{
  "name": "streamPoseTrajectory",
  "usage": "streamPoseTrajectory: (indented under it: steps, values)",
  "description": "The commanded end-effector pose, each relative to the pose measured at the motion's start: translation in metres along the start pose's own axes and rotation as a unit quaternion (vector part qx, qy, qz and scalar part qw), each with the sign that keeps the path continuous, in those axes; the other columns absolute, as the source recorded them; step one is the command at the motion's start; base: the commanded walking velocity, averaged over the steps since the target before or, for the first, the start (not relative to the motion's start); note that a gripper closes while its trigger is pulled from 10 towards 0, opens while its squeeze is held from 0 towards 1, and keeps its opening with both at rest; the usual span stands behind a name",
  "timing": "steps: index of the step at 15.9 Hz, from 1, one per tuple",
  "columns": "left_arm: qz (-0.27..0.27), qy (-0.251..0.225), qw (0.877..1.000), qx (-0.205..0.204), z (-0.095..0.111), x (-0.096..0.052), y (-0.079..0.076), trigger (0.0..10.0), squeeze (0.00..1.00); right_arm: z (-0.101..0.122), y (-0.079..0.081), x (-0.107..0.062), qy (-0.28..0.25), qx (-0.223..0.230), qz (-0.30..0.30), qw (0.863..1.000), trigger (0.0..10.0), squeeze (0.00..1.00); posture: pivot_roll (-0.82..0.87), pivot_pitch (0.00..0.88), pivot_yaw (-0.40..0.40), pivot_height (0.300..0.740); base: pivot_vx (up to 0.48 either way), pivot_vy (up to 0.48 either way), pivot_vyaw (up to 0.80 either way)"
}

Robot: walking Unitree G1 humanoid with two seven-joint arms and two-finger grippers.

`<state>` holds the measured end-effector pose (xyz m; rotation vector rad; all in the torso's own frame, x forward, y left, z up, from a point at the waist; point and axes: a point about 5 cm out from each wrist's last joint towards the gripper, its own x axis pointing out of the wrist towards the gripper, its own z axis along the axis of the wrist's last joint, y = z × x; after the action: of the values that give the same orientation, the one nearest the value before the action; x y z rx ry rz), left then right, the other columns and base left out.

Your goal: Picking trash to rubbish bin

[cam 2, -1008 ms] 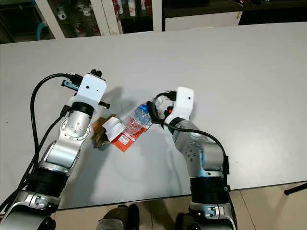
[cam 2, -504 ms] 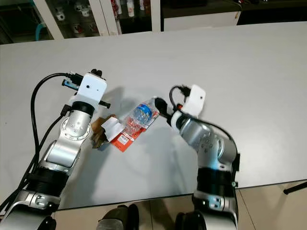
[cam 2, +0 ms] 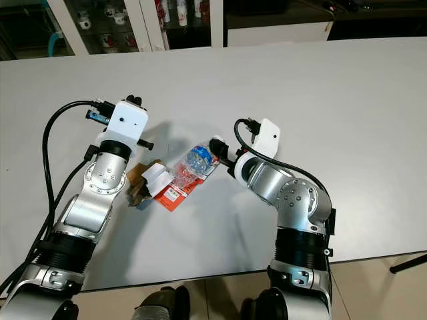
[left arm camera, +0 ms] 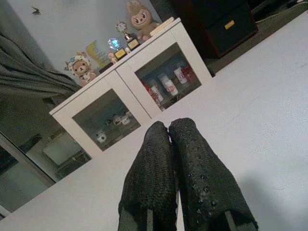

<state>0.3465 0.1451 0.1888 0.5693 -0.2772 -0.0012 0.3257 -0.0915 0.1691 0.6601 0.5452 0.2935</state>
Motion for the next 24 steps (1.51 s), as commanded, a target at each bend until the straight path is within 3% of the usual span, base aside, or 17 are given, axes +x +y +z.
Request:
streamPoseTrajectory:
  steps: [1, 4, 7, 8, 14, 24]
  values:
    - [-0.001, 0.003, 1.000, 0.000, 0.000, 0.001, 0.001, 10.0, 0.00, -0.008, 0.049, 0.008, 0.016, 0.013, 0.075, 0.997, 10.0, 0.00, -0.02, 0.105, 0.006, 0.720, 0.000, 0.000, 0.00]
    - [-0.001, 0.001, 1.000, -0.002, 0.001, 0.001, 0.001, 10.0, 0.00, -0.012, 0.058, 0.011, 0.031, 0.008, 0.093, 0.995, 10.0, 0.00, -0.01, 0.095, -0.002, 0.720, 0.000, 0.000, 0.00]
    - [0.001, 0.002, 1.000, -0.003, 0.001, 0.002, 0.001, 10.0, 0.00, -0.006, 0.052, 0.015, 0.002, -0.098, 0.061, 0.993, 10.0, 0.00, -0.02, 0.097, -0.007, 0.720, 0.000, 0.000, 0.00]
    - [0.000, 0.003, 1.000, -0.003, 0.000, 0.002, 0.001, 10.0, 0.00, -0.006, 0.051, 0.018, 0.002, -0.106, 0.057, 0.993, 10.0, 0.00, -0.02, 0.100, -0.009, 0.720, 0.000, 0.000, 0.00]
    - [0.001, 0.008, 1.000, 0.000, -0.001, 0.001, 0.002, 10.0, 0.00, -0.009, 0.063, 0.036, 0.012, -0.117, 0.065, 0.991, 10.0, 0.00, 0.00, 0.111, -0.020, 0.720, 0.000, 0.000, 0.00]
    - [-0.007, 0.015, 1.000, 0.008, -0.003, -0.003, 0.001, 10.0, 0.00, -0.036, 0.046, 0.051, 0.060, -0.135, 0.038, 0.988, 10.0, 0.00, 0.01, 0.125, -0.036, 0.720, 0.000, 0.000, 0.00]
